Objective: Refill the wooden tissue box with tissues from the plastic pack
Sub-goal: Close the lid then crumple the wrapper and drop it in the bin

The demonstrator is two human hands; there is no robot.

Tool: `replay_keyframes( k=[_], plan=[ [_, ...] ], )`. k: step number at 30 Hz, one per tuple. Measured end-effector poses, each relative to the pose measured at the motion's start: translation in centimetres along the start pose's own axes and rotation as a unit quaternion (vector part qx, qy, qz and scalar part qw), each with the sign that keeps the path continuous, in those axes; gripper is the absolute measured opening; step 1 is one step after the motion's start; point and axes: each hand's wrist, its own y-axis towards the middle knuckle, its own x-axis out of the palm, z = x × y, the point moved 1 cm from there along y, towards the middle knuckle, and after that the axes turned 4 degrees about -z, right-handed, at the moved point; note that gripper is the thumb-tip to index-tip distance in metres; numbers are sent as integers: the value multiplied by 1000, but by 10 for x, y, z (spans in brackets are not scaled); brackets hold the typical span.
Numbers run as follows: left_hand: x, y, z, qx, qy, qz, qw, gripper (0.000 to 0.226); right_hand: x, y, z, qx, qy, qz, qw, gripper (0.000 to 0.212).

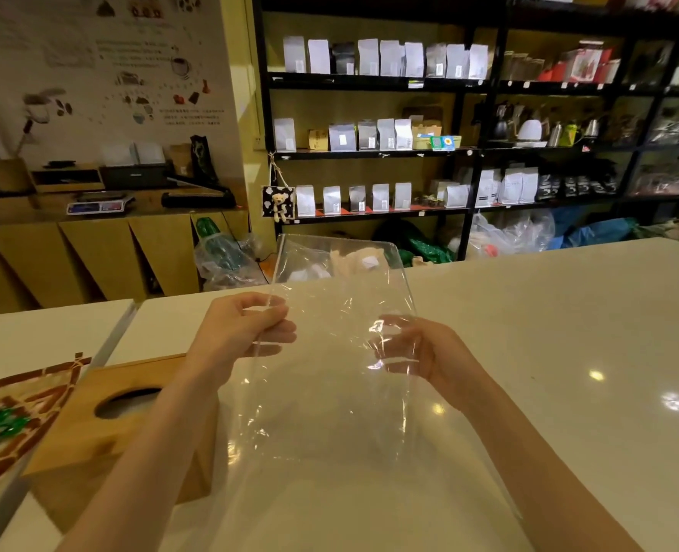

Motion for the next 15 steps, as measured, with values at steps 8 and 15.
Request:
replay_keyframes(
  k=[8, 15],
  plan=[
    [2, -3, 5, 30, -42, 24, 998, 40, -2, -6, 2, -101, -36, 68, 992, 36],
    [-6, -5, 6, 34, 73, -33, 996, 20, -9, -10, -1, -88, -42, 14, 995, 22]
  ],
)
